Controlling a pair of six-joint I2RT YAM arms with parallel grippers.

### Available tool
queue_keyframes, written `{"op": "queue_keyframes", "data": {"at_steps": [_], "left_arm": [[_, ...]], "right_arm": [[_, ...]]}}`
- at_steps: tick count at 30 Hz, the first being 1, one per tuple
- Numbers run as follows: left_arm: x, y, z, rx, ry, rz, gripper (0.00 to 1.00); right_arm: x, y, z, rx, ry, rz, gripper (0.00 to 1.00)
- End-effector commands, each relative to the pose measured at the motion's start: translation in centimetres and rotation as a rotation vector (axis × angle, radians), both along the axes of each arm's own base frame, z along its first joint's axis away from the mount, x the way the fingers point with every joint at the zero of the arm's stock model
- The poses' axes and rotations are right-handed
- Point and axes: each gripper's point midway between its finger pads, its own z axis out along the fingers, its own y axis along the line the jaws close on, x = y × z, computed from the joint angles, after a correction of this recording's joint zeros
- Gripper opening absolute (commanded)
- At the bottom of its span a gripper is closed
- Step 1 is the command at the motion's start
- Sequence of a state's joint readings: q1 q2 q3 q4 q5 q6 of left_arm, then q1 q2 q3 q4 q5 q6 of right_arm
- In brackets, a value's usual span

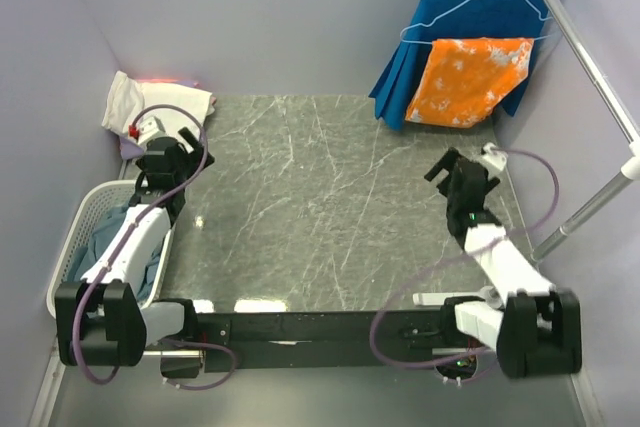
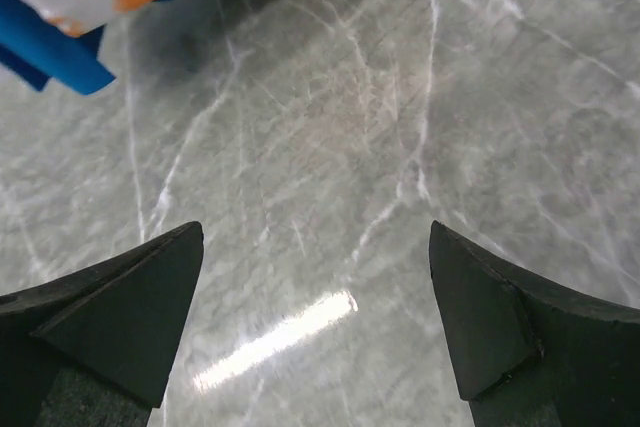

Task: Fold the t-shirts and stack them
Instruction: Grab crumpled tshirt from bin with the left arm

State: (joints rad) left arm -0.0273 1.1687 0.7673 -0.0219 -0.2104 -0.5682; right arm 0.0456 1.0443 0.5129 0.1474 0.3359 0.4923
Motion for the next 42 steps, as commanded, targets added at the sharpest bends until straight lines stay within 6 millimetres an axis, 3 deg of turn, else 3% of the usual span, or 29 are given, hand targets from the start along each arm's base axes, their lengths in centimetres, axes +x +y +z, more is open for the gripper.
{"op": "queue_keyframes", "data": {"at_steps": [1,5,10,16,22,25,26,28,29,31,32,33,36,38,39,41,42], "left_arm": [[-2.0,5.9,-1.4,-0.076,0.093,0.346,0.99],[-2.9,9.2,-2.7,-0.128,0.116,0.416,0.99],[-7.2,13.4,-4.3,-0.096,0.191,0.645,0.99],[-11.9,16.2,-8.2,-0.033,0.338,0.856,0.99],[-13.6,16.7,-13.0,-0.052,0.467,0.898,0.99],[-13.1,16.7,-14.1,-0.065,0.497,0.877,0.86],[-13.1,16.7,-14.3,-0.065,0.506,0.871,0.70],[-12.9,16.6,-14.9,-0.069,0.520,0.863,0.57],[-12.7,16.6,-15.0,-0.068,0.523,0.852,0.35],[-12.8,16.5,-15.6,-0.071,0.539,0.853,0.01],[-12.7,16.6,-15.5,-0.073,0.534,0.856,0.01],[-12.3,16.4,-15.1,-0.083,0.520,0.832,0.01],[-11.0,16.6,-10.5,-0.064,0.393,0.783,0.01],[-10.6,16.3,-5.3,-0.047,0.260,0.728,0.01],[-10.3,16.2,-0.7,-0.053,0.131,0.717,0.01],[-9.0,13.9,3.3,-0.108,0.003,0.582,0.01],[-9.2,13.1,7.2,-0.126,-0.107,0.545,0.01]], "right_arm": [[1.3,0.2,-2.3,0.024,0.177,-0.023,1.00],[1.9,1.6,-1.6,0.033,0.140,0.071,1.00],[2.0,2.4,-1.9,0.056,0.129,0.113,1.00],[2.9,3.5,-3.0,0.092,0.171,0.159,1.00],[3.4,4.3,-4.0,0.113,0.207,0.188,1.00],[3.4,4.2,-4.0,0.109,0.213,0.184,1.00],[3.4,4.3,-4.0,0.107,0.213,0.185,1.00],[3.3,4.2,-4.0,0.105,0.213,0.182,1.00],[3.3,4.2,-4.0,0.102,0.215,0.182,1.00],[3.3,4.1,-4.1,0.102,0.218,0.179,1.00],[3.3,4.1,-4.0,0.100,0.217,0.182,1.00],[3.3,4.3,-4.1,0.102,0.218,0.190,1.00],[3.4,4.5,-3.9,0.105,0.203,0.204,1.00],[3.3,4.8,-3.9,0.109,0.199,0.215,1.00],[3.3,4.8,-3.8,0.109,0.195,0.218,1.00],[3.3,5.0,-3.7,0.109,0.191,0.224,1.00],[3.2,5.0,-3.8,0.107,0.192,0.229,1.00]]}}
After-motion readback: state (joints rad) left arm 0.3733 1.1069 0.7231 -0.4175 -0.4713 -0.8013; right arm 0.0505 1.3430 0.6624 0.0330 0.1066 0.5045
